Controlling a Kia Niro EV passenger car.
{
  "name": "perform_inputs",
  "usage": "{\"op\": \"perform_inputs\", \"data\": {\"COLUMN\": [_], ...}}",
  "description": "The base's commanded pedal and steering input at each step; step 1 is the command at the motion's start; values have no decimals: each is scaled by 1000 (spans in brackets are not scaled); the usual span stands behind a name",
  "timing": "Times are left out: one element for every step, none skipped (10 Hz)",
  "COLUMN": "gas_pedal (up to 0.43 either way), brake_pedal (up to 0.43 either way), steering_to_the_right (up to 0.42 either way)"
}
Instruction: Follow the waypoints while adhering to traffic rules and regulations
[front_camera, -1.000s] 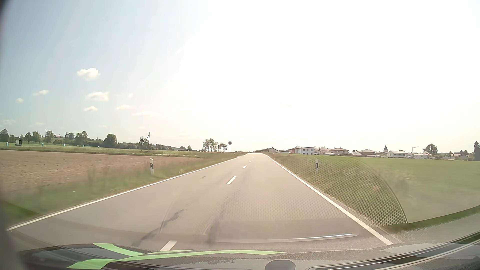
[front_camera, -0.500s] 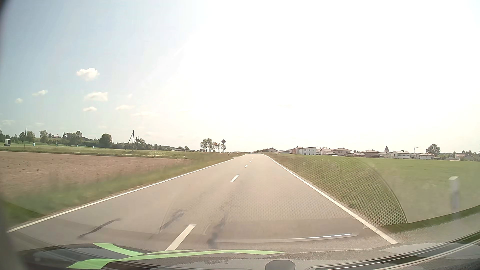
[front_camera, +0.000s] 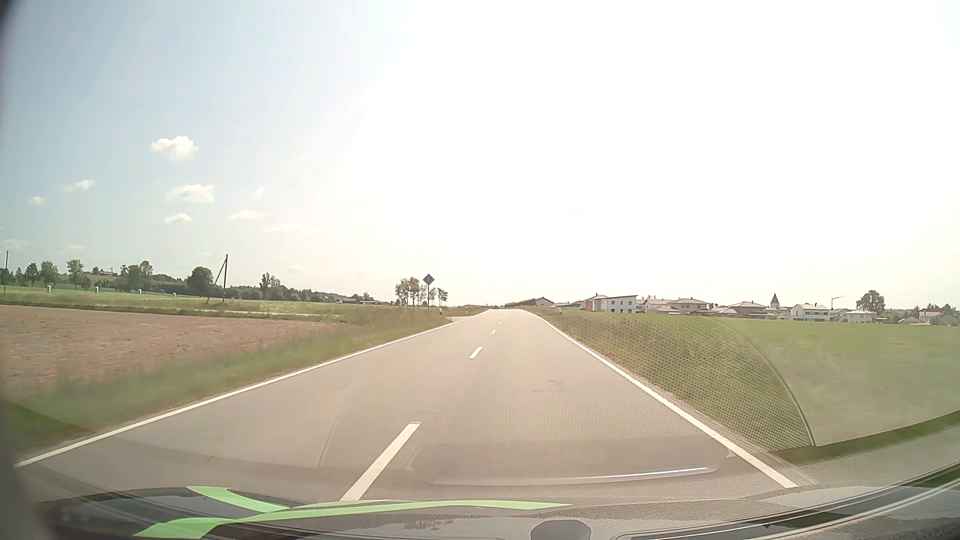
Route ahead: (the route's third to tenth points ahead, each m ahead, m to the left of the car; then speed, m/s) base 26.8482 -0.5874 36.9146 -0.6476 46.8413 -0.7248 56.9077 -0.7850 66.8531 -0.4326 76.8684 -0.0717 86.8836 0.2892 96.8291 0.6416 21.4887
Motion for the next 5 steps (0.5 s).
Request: {"op": "perform_inputs", "data": {"gas_pedal": [8, 8, 8, 8, 20], "brake_pedal": [0, 0, 0, 0, 0], "steering_to_the_right": [3, 3, 3, 3, 2]}}
